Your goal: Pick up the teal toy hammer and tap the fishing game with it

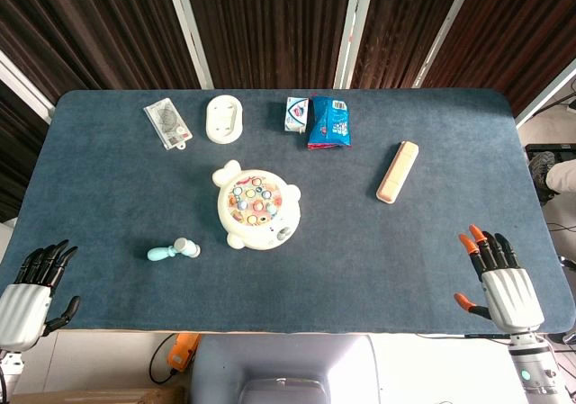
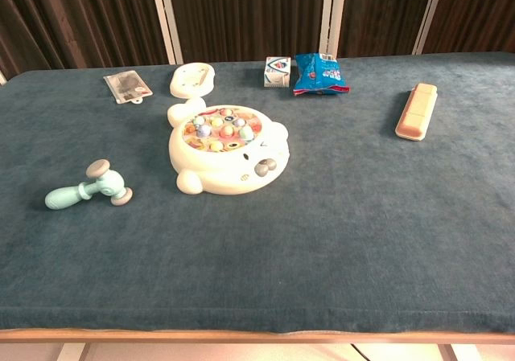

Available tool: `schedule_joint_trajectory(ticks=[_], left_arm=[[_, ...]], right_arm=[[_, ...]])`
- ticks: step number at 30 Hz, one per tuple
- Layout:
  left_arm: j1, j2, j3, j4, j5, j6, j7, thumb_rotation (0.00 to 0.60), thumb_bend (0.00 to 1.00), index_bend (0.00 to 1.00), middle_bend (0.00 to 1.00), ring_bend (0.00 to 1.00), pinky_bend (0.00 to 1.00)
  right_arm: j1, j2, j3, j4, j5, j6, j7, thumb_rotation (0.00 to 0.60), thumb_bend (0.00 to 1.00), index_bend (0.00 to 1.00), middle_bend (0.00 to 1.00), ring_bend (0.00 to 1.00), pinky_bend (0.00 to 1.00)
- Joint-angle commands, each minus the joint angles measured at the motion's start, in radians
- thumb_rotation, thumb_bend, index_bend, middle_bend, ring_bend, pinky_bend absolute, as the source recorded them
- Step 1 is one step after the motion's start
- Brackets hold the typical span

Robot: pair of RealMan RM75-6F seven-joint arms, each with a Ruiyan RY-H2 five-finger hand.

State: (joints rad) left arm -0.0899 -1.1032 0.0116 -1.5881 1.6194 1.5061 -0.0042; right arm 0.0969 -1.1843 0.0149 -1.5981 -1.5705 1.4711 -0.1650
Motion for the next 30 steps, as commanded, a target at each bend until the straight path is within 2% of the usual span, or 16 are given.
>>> schedule_joint_trajectory(ticks=[1, 7, 12, 15, 18, 20, 26, 30], left_arm=[[-0.005, -0.004, 0.004, -0.009, -0.001, -0.015, 0.000, 0.600, 0.36, 0.00, 0.00, 0.00, 0.08], [-0.054, -0.049, 0.013, -0.025, -0.004, -0.114, 0.013, 0.600, 0.35, 0.00, 0.00, 0.00, 0.08], [-0.095, -0.213, -0.024, 0.051, 0.068, -0.067, 0.026, 0.600, 0.37, 0.03, 0.04, 0.00, 0.14], [-0.124, -0.270, -0.020, 0.084, 0.080, -0.106, 0.061, 0.600, 0.38, 0.05, 0.07, 0.02, 0.17], [-0.153, -0.299, -0.033, 0.065, 0.024, -0.183, 0.102, 0.600, 0.38, 0.06, 0.09, 0.03, 0.17], [-0.170, -0.335, -0.061, 0.074, -0.021, -0.208, 0.148, 0.600, 0.38, 0.07, 0.10, 0.04, 0.16], [-0.201, -0.461, -0.148, 0.169, -0.147, -0.220, 0.277, 0.600, 0.37, 0.12, 0.15, 0.07, 0.13], [-0.221, -0.502, -0.182, 0.210, -0.225, -0.248, 0.321, 0.600, 0.35, 0.13, 0.17, 0.09, 0.12]], right_arm=[[0.000, 0.001, -0.003, 0.000, -0.005, -0.001, 0.001, 0.600, 0.19, 0.00, 0.00, 0.00, 0.00], [-0.005, 0.013, -0.019, -0.008, -0.033, 0.006, 0.015, 0.600, 0.19, 0.00, 0.00, 0.00, 0.00], [-0.002, 0.022, -0.028, -0.013, -0.047, -0.002, 0.023, 0.600, 0.19, 0.00, 0.00, 0.00, 0.00], [0.005, 0.031, -0.031, -0.019, -0.051, -0.016, 0.047, 0.600, 0.19, 0.00, 0.00, 0.00, 0.00], [0.009, 0.040, -0.036, -0.021, -0.062, -0.022, 0.068, 0.600, 0.19, 0.00, 0.00, 0.00, 0.00], [0.011, 0.046, -0.040, -0.020, -0.069, -0.022, 0.080, 0.600, 0.19, 0.00, 0.00, 0.00, 0.00], [0.013, 0.058, -0.041, -0.019, -0.076, -0.022, 0.110, 0.600, 0.19, 0.00, 0.00, 0.00, 0.00], [0.014, 0.064, -0.041, -0.018, -0.077, -0.021, 0.124, 0.600, 0.19, 0.00, 0.00, 0.00, 0.00]])
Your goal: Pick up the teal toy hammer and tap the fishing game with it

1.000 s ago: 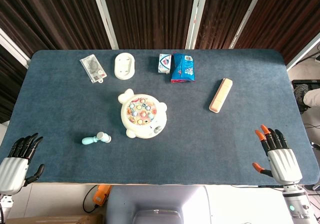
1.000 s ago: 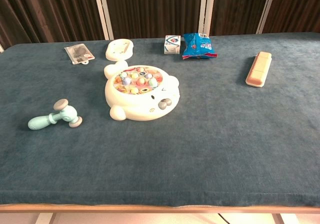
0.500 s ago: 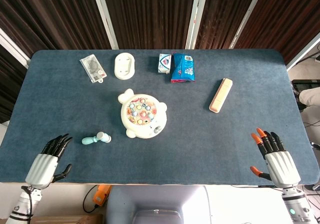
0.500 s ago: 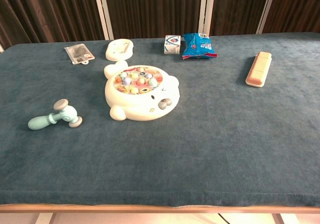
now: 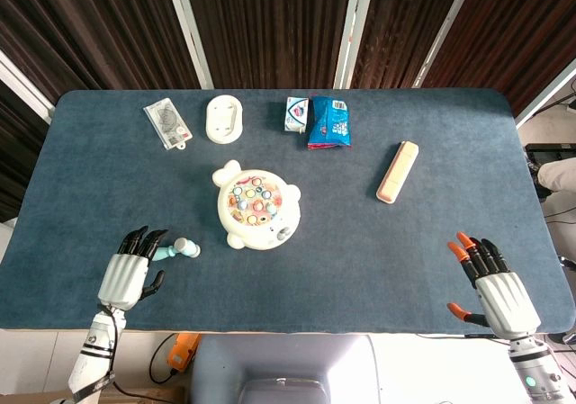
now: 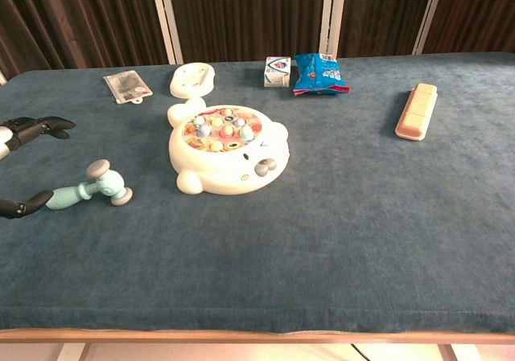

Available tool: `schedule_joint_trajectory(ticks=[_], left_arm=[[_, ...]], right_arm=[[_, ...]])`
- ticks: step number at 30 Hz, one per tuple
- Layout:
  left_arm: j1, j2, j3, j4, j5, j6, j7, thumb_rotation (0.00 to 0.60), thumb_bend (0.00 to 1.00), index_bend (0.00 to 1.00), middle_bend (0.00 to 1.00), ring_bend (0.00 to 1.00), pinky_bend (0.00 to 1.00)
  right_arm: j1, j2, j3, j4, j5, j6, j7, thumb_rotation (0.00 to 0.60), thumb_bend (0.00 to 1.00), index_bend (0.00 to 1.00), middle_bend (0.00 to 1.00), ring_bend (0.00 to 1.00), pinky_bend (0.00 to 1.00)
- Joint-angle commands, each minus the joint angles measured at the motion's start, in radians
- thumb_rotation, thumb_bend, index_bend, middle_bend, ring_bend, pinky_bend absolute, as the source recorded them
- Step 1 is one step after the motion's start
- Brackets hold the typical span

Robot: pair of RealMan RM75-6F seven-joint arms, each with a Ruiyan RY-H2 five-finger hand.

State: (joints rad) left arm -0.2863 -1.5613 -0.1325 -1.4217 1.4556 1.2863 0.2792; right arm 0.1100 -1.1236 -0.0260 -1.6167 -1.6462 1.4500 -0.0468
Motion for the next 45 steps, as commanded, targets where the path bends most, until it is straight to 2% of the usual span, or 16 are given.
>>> schedule_joint_trajectory(ticks=[1, 8, 16, 24, 29, 45], left_arm=[[-0.029, -0.051, -0.043, 0.054, -0.075, -0.034, 0.047, 0.600, 0.34, 0.14, 0.18, 0.09, 0.12], [-0.057, -0.108, -0.060, 0.125, -0.140, -0.060, 0.066, 0.600, 0.33, 0.20, 0.23, 0.13, 0.12], [-0.075, -0.165, -0.054, 0.183, -0.165, -0.052, 0.105, 0.600, 0.33, 0.29, 0.30, 0.16, 0.11], [-0.095, -0.244, -0.050, 0.273, -0.172, -0.002, 0.241, 0.600, 0.32, 0.32, 0.33, 0.17, 0.09], [-0.101, -0.269, -0.042, 0.279, -0.189, -0.005, 0.299, 0.600, 0.32, 0.33, 0.35, 0.18, 0.08], [-0.115, -0.314, -0.045, 0.321, -0.198, 0.020, 0.333, 0.600, 0.39, 0.40, 0.43, 0.24, 0.08]], right_arm=[[0.001, 0.004, -0.001, 0.000, -0.002, 0.000, 0.010, 0.600, 0.19, 0.00, 0.00, 0.00, 0.00], [0.003, 0.014, -0.002, -0.002, -0.006, -0.001, 0.028, 0.600, 0.19, 0.00, 0.00, 0.00, 0.00], [0.007, 0.019, -0.007, -0.002, -0.012, -0.011, 0.035, 0.600, 0.19, 0.00, 0.00, 0.00, 0.00], [0.011, 0.027, -0.014, -0.006, -0.018, -0.021, 0.039, 0.600, 0.19, 0.00, 0.00, 0.00, 0.00], [0.012, 0.030, -0.015, -0.004, -0.019, -0.022, 0.044, 0.600, 0.19, 0.00, 0.00, 0.00, 0.00], [0.010, 0.040, -0.023, -0.001, -0.032, -0.015, 0.062, 0.600, 0.19, 0.00, 0.00, 0.00, 0.00]])
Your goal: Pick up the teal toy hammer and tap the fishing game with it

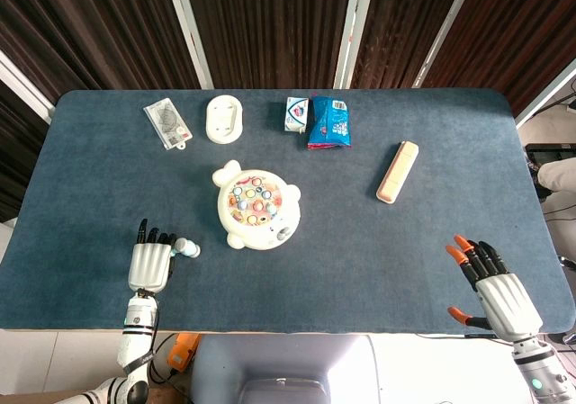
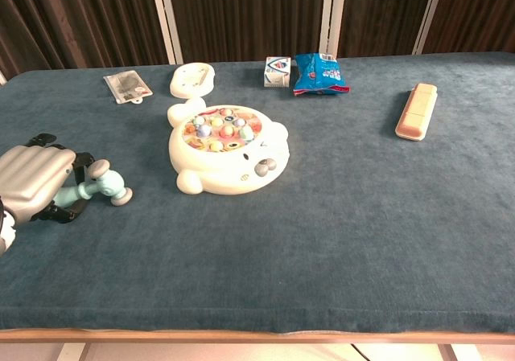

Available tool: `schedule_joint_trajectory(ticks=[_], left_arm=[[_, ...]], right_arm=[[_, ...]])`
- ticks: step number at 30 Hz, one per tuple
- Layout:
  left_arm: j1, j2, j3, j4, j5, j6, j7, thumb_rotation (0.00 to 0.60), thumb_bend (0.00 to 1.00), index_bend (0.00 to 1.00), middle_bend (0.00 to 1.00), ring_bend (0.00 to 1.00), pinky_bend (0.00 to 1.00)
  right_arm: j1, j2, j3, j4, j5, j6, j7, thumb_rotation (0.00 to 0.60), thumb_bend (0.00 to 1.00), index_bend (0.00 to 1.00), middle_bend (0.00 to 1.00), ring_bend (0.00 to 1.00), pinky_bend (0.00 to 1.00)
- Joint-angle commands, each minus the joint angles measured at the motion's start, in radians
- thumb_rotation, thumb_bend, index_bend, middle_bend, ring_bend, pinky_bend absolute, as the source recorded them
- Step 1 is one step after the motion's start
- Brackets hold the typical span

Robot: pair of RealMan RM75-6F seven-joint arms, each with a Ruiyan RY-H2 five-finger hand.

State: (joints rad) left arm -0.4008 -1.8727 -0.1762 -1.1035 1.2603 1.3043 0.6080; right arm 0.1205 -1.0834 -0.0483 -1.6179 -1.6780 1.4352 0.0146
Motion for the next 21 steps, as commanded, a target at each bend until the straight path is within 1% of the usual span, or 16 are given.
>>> schedule_joint_trajectory(ticks=[1, 6, 21], left_arm=[[-0.001, -0.003, -0.002, 0.003, -0.003, 0.004, 0.005, 0.600, 0.40, 0.40, 0.43, 0.25, 0.08], [-0.004, -0.007, -0.003, 0.004, -0.002, 0.010, 0.005, 0.600, 0.41, 0.42, 0.44, 0.26, 0.08], [-0.008, -0.007, 0.004, 0.005, -0.009, 0.001, 0.004, 0.600, 0.41, 0.44, 0.48, 0.29, 0.08]], right_arm=[[0.000, 0.000, -0.001, 0.000, -0.001, -0.001, 0.000, 0.600, 0.19, 0.00, 0.00, 0.00, 0.00], [0.001, 0.000, -0.002, 0.000, -0.001, -0.004, -0.002, 0.600, 0.19, 0.00, 0.00, 0.00, 0.00], [0.006, -0.001, 0.000, -0.004, 0.005, -0.015, -0.010, 0.600, 0.19, 0.00, 0.00, 0.00, 0.00]])
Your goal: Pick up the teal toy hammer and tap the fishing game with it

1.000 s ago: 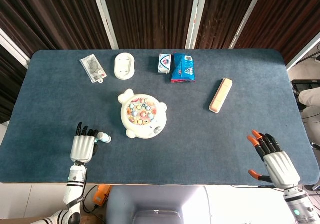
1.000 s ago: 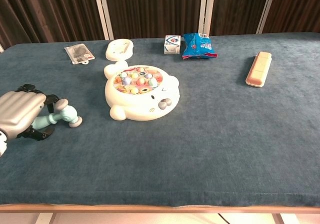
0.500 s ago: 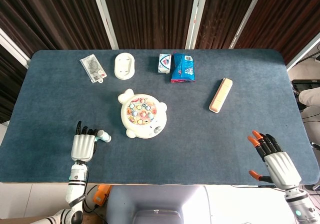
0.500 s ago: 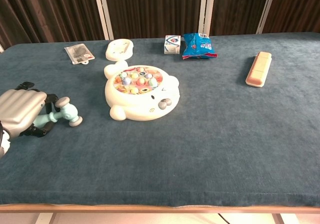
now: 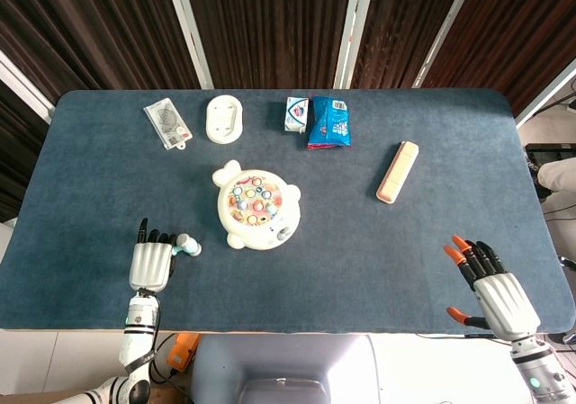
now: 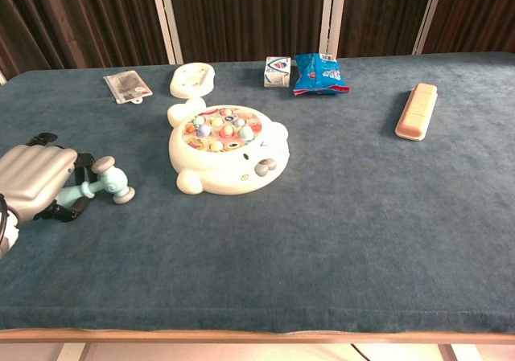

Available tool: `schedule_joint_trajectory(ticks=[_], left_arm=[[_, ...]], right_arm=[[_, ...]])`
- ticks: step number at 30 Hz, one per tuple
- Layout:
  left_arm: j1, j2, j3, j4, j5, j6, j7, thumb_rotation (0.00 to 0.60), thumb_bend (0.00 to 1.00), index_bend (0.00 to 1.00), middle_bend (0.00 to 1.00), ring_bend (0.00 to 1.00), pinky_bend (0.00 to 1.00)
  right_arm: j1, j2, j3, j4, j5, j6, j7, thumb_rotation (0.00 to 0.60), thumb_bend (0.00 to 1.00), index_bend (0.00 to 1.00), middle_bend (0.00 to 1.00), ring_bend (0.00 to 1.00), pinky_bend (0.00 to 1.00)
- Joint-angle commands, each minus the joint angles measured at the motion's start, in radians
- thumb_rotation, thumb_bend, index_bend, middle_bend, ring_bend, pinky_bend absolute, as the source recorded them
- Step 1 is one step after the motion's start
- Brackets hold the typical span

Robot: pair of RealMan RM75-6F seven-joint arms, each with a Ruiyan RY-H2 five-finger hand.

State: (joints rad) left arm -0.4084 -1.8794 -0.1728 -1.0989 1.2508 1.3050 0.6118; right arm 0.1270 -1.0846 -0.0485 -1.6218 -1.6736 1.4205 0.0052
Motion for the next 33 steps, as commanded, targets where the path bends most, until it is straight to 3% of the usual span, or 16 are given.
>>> schedule_joint_trajectory(ticks=[1, 14, 18, 23, 29, 33], left_arm=[[0.000, 0.000, 0.001, 0.000, 0.000, 0.000, 0.000, 0.600, 0.41, 0.44, 0.48, 0.29, 0.08], [0.010, 0.007, 0.042, 0.021, 0.041, -0.003, -0.071, 0.600, 0.47, 0.51, 0.57, 0.37, 0.12], [0.009, -0.001, 0.049, 0.051, 0.064, 0.008, -0.099, 0.600, 0.60, 0.55, 0.62, 0.41, 0.17], [0.012, -0.016, 0.059, 0.102, 0.098, 0.022, -0.192, 0.600, 0.84, 0.59, 0.69, 0.47, 0.28], [0.018, -0.028, 0.051, 0.142, 0.133, 0.061, -0.336, 0.600, 0.88, 0.54, 0.75, 0.53, 0.50], [0.018, -0.014, 0.046, 0.140, 0.152, 0.080, -0.401, 0.600, 0.90, 0.50, 0.80, 0.61, 0.70]], right_arm=[[0.000, 0.000, 0.000, 0.000, 0.000, 0.000, 0.000, 0.600, 0.19, 0.00, 0.00, 0.00, 0.00], [-0.001, -0.001, -0.003, 0.001, 0.000, 0.000, 0.001, 0.600, 0.19, 0.00, 0.00, 0.00, 0.00], [-0.001, -0.001, -0.003, 0.000, 0.000, -0.001, 0.001, 0.600, 0.19, 0.00, 0.00, 0.00, 0.00], [-0.001, 0.000, -0.004, -0.001, 0.000, -0.002, 0.000, 0.600, 0.19, 0.00, 0.00, 0.00, 0.00], [-0.001, 0.001, -0.004, -0.002, 0.003, -0.004, -0.001, 0.600, 0.19, 0.00, 0.00, 0.00, 0.00], [-0.001, 0.001, -0.006, -0.003, 0.002, -0.006, -0.004, 0.600, 0.19, 0.00, 0.00, 0.00, 0.00]])
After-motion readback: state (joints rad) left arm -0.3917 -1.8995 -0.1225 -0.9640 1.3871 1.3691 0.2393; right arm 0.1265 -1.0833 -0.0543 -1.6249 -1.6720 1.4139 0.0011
